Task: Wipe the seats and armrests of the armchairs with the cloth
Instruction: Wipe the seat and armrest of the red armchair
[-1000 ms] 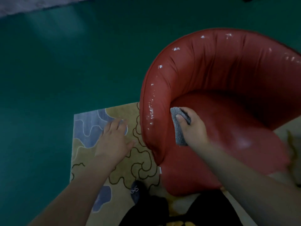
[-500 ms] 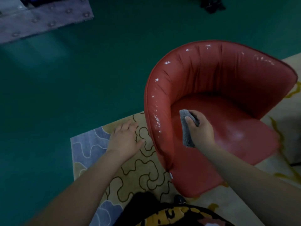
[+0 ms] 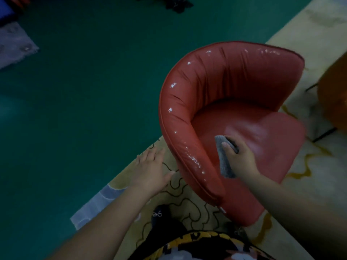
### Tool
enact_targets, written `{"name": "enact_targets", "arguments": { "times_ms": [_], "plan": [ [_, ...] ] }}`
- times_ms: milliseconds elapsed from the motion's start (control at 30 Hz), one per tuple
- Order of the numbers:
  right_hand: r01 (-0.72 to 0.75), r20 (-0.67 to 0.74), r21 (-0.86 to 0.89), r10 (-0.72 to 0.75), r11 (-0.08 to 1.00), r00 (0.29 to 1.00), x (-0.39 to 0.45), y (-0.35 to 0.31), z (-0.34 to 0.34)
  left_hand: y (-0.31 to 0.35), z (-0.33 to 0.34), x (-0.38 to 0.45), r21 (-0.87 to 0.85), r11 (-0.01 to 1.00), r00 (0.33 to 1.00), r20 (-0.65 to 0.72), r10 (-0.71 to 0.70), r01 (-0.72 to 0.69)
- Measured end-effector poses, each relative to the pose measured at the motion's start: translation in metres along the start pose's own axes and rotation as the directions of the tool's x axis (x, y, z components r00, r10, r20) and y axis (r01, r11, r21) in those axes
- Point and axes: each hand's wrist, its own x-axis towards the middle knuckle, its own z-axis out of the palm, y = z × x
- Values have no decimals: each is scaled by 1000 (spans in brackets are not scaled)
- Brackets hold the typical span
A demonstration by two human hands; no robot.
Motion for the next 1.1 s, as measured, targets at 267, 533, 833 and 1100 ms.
{"name": "enact_targets", "arguments": {
  "times_ms": [267,533,833,1100],
  "plan": [
    [-150,-262,92,169,984,950,-38,-5,37,-36,-23,62,96,958,963,31,269,-271],
    [-225,-386,152,268,962,883,-47,24,39,-14,0,104,75,970,972,34,230,-232],
    [4,-93,-112,-14,994,996,-22,22,77,-13,17,107,-33,975,975,15,221,-220],
    [47,-104,-430,-101,902,989,-18,53,87,-8,18,102,-78,980,983,12,185,-183]
  ]
}}
